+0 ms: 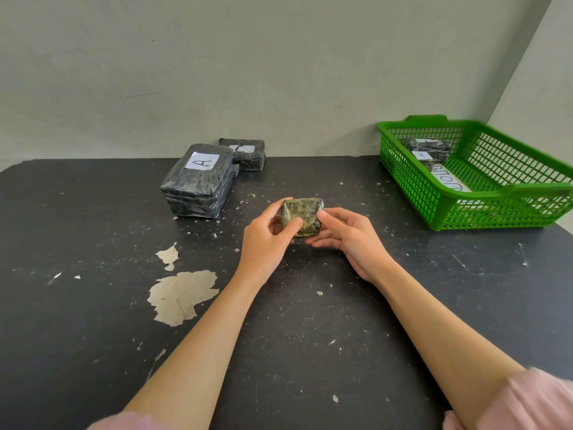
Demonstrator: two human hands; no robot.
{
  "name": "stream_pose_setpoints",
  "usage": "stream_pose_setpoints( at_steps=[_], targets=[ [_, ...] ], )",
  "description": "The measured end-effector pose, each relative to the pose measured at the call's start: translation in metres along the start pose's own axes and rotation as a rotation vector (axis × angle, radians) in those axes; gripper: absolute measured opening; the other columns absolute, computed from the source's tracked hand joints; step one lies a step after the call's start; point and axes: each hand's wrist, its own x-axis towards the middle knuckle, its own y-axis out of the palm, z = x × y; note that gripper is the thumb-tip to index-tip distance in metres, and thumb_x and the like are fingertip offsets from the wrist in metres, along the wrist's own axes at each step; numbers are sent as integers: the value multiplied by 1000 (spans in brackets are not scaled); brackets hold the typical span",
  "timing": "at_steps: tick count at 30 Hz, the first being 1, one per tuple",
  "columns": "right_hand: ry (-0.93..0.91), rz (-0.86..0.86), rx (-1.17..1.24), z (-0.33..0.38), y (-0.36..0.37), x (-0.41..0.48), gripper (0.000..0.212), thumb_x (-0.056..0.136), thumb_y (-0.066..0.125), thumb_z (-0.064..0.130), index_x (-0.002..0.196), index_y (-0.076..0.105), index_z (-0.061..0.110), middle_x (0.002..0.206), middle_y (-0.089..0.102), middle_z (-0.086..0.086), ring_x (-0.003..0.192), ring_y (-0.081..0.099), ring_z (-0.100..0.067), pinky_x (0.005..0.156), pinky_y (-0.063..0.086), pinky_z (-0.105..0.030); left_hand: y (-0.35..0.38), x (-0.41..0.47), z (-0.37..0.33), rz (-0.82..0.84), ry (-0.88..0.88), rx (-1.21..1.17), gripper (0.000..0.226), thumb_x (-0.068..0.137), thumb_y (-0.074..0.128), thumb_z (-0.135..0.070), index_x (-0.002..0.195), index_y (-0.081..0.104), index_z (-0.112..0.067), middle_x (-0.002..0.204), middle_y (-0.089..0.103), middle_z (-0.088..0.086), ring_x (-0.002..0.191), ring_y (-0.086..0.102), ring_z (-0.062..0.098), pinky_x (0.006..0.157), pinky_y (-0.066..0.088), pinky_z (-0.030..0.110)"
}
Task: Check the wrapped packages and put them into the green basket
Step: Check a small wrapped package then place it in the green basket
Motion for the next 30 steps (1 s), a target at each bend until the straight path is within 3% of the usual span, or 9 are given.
stream_pose_setpoints(
  at_steps=[3,6,9,11,13,16,19,24,30],
  targets=[
    [-18,34,6,1,0,0,40,84,64,19,123,55,13,92,70,-16,72,67,-24,70,57,-28,-2,3,-1,-11,-106,-13,22,89,60,-30,110,65,-24,79,69,-2,51,52,3,55,44,17],
    [-2,45,-18,2,-1,0,35,86,63,20,116,59,2,81,67,-15,67,64,-21,65,54,-27,-1,3,-3,-13,-145,52,28,93,51,-40,94,69,-18,64,62,7,43,46,6,51,41,18],
    [24,-9,-26,2,-1,1,32,89,60,28,104,62,1,71,64,-12,62,62,-20,59,50,-25,4,0,-3,-15,-96,209,54,88,39,-64,85,66,-17,71,62,4,62,60,12,69,53,28],
    [30,-21,-49,2,1,1,30,90,57,32,98,62,4,69,65,-12,61,62,-21,57,50,-24,4,0,-3,-6,-74,233,49,81,38,-72,83,62,-29,87,62,4,78,63,17,75,55,43],
    [32,-15,-78,2,4,1,27,91,56,33,95,61,7,71,66,-15,61,63,-23,56,50,-24,3,0,-4,31,-111,102,36,86,49,-61,104,62,-32,107,63,2,87,65,15,74,57,37],
    [24,-11,-89,2,6,0,25,92,55,33,94,59,9,73,68,-16,64,65,-26,57,52,-25,1,-1,-3,63,-131,-33,74,80,63,-52,143,36,-23,119,62,-5,97,65,7,76,57,27],
    [20,0,-93,2,5,-1,24,91,55,32,95,59,9,76,69,-17,68,66,-27,59,53,-26,2,-1,0,22,-92,8,83,65,62,-65,137,45,-27,115,64,-8,102,64,7,88,54,38],
    [14,12,-106,2,5,-1,27,92,54,31,100,59,6,77,69,-16,70,67,-28,60,53,-26,3,-3,-3,8,-83,27,82,64,59,-66,134,48,-26,112,65,-7,103,63,9,90,53,40],
    [1,4,-72,3,4,-2,30,90,55,33,101,59,5,79,69,-18,68,67,-26,59,53,-26,1,1,-3,34,-65,-8,50,91,57,-32,138,45,-22,99,64,-18,83,67,-1,85,55,31]
  ],
)
